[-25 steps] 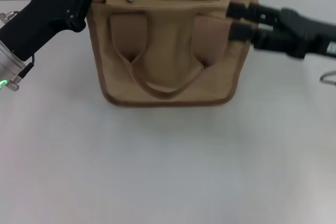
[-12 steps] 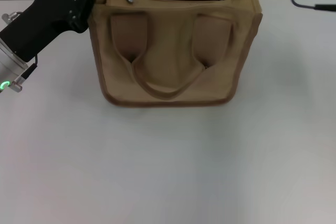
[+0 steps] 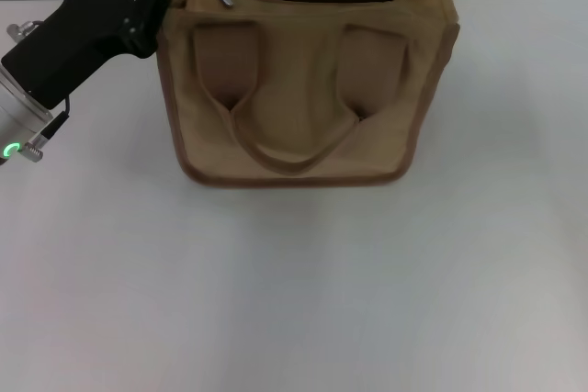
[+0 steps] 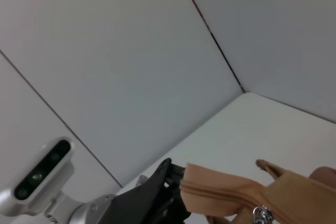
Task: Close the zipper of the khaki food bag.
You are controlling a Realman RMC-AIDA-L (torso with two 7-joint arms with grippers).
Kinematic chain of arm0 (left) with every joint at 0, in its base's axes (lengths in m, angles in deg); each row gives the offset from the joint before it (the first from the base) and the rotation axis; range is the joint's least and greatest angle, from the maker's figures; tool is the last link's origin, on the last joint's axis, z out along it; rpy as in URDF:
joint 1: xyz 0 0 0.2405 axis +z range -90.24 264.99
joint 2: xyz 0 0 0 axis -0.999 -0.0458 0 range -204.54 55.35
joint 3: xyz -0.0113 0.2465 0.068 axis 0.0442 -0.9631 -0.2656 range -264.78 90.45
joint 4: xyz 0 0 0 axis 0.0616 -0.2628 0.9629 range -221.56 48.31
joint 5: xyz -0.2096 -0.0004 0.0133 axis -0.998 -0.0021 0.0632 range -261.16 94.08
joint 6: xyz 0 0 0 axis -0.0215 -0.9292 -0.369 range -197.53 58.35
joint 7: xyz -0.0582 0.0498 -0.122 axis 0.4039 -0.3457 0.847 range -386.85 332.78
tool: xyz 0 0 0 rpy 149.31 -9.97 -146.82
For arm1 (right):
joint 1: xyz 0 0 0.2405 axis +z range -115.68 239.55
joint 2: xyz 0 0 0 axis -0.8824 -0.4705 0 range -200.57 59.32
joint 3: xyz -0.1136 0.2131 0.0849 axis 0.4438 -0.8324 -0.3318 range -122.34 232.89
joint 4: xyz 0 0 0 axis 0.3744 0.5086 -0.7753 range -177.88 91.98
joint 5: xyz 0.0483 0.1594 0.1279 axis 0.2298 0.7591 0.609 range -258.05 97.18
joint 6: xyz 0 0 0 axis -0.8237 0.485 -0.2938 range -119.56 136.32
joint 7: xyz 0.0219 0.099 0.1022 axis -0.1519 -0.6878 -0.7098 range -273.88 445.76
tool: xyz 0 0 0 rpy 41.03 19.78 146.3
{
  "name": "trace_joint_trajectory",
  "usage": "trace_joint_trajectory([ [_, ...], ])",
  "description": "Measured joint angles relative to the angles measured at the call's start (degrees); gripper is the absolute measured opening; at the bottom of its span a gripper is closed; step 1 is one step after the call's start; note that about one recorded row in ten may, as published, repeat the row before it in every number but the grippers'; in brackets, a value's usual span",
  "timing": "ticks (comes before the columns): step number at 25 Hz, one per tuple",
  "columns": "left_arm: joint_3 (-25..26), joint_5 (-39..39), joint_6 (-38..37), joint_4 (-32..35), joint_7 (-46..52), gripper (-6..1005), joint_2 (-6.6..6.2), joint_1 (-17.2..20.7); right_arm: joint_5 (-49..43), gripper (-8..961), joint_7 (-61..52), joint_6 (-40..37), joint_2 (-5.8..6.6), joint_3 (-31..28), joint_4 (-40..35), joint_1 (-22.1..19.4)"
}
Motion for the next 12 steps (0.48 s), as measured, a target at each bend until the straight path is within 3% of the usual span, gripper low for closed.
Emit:
trace_joint_trajectory([
  [2, 0.0, 0.0, -0.1, 0.0, 0.0, 41, 0.0, 0.1, -0.3, 325, -1.5, 2.3, -0.31, 2.4, 0.1, 1.1],
  [12, 0.0, 0.0, -0.1, 0.0, 0.0, 42, 0.0, 0.2, -2.1, 326, -3.7, 7.1, -2.06, 6.5, 0.6, 3.8],
])
